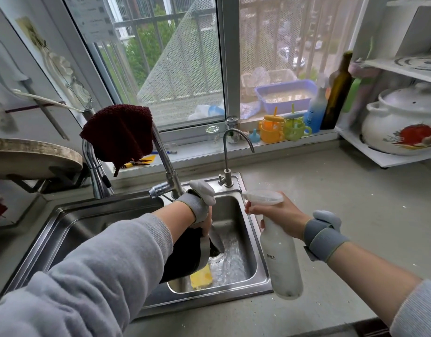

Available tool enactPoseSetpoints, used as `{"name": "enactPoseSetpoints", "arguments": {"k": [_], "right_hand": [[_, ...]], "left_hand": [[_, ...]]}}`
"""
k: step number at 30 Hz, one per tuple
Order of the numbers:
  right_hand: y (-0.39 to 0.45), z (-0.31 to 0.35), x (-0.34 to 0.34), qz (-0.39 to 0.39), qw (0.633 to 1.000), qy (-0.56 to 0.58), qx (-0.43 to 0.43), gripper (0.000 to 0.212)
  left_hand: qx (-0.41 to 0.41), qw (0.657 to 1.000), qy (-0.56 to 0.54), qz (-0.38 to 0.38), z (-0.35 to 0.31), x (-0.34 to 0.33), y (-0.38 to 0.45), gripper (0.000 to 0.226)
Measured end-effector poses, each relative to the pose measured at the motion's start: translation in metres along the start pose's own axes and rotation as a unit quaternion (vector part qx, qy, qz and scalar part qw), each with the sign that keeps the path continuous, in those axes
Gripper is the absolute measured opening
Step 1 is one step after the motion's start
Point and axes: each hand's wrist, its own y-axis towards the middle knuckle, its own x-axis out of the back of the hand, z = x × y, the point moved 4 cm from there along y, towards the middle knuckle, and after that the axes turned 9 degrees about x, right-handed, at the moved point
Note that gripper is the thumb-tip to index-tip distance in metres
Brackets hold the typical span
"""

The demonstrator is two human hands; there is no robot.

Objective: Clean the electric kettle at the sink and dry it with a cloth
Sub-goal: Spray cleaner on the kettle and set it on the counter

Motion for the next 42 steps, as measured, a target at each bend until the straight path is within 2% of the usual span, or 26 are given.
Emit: {"name": "enactPoseSetpoints", "arguments": {"k": [3, 9, 12, 15, 18, 21, 23, 27, 30, 34, 38, 42], "right_hand": [[-0.002, 0.0, 0.0, 0.002, 1.0, -0.007, 0.002, 0.008], [-0.006, 0.003, 0.003, 0.002, 1.0, -0.014, -0.005, 0.009], [-0.01, 0.007, 0.009, -0.007, 1.0, -0.006, -0.004, 0.012], [-0.015, 0.018, 0.019, -0.013, 1.0, -0.005, -0.003, 0.019], [-0.019, 0.033, 0.028, -0.014, 1.0, -0.016, 0.009, 0.017], [-0.02, 0.049, 0.037, -0.045, 0.999, -0.014, 0.022, 0.015], [-0.019, 0.06, 0.046, -0.068, 0.997, -0.011, 0.019, 0.016], [-0.025, 0.075, 0.062, -0.096, 0.995, -0.015, 0.014, 0.015], [-0.034, 0.082, 0.079, -0.128, 0.991, -0.027, 0.011, 0.016], [-0.044, 0.079, 0.104, -0.144, 0.989, -0.024, 0.018, 0.013], [-0.046, 0.075, 0.135, -0.14, 0.989, -0.037, 0.022, 0.01], [-0.044, 0.069, 0.161, -0.127, 0.991, -0.04, 0.013, 0.008]], "left_hand": [[-0.008, 1.0, 0.019, 0.003, -0.004, -0.002, 0.008, 0.046], [0.0, 1.0, -0.018, -0.007, 0.001, 0.002, 0.005, 0.042], [0.014, 0.993, -0.098, -0.07, 0.023, 0.004, 0.008, 0.034], [0.037, 0.961, -0.218, -0.164, 0.056, 0.005, 0.006, 0.056], [0.002, 0.904, -0.377, -0.201, 0.077, 0.001, 0.002, 0.062], [-0.056, 0.818, -0.525, -0.229, 0.082, 0.0, 0.0, 0.066], [-0.058, 0.759, -0.6, -0.246, 0.078, 0.009, -0.002, 0.063], [-0.053, 0.673, -0.678, -0.292, 0.066, 0.037, -0.008, 0.064], [-0.08, 0.623, -0.724, -0.284, 0.048, 0.049, -0.003, 0.062], [-0.088, 0.54, -0.791, -0.274, 0.011, 0.054, 0.005, 0.059], [-0.084, 0.475, -0.837, -0.257, -0.042, 0.063, 0.021, 0.049], [-0.101, 0.459, -0.856, -0.216, -0.096, 0.064, 0.04, 0.046]]}}
